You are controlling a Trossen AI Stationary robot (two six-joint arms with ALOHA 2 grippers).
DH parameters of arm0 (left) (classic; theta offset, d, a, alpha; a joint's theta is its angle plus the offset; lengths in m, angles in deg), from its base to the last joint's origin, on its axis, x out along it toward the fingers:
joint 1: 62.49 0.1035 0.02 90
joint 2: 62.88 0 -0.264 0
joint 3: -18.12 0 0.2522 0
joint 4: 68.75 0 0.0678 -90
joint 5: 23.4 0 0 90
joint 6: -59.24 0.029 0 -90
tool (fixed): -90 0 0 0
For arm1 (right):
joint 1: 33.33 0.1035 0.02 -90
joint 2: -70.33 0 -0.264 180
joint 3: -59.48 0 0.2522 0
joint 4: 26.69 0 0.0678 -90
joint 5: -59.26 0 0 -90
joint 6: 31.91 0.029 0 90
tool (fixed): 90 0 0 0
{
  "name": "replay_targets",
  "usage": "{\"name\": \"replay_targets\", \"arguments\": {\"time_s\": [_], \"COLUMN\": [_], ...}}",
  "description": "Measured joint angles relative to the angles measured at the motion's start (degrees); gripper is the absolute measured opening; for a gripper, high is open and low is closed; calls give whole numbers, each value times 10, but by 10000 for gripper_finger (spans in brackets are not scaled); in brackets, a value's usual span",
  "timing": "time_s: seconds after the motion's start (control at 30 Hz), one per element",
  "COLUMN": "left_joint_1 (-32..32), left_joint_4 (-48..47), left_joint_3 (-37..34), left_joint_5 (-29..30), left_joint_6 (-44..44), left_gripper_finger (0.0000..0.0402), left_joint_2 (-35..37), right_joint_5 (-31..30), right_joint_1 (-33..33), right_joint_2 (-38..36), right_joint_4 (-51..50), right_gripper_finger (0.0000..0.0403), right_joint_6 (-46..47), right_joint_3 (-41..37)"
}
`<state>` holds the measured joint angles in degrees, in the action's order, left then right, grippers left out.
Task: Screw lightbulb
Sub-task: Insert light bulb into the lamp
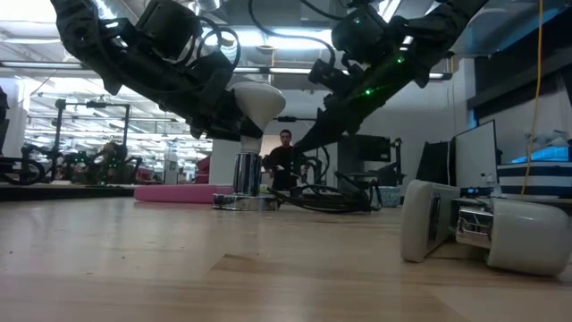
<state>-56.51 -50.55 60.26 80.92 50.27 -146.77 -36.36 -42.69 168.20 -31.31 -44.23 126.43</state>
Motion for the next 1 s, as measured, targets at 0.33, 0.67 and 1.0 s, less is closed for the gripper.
{"name": "replay_targets", "arguments": {"time_s": [0.33,0.67,1.0], "left_joint_1": [0,0,0], "left_joint_4": [0,1,2], "left_joint_3": [0,0,0], "left_joint_5": [0,0,0], "left_joint_6": [0,16,15], "left_gripper_finger": [166,166,166], "left_joint_2": [0,-1,-1], "right_joint_5": [7,28,29], "right_joint_1": [0,0,0], "right_joint_2": [0,0,0], "right_joint_4": [-2,-3,3], "right_gripper_finger": [125,154,261], "right_joint_6": [0,18,20], "right_joint_3": [0,0,1]}}
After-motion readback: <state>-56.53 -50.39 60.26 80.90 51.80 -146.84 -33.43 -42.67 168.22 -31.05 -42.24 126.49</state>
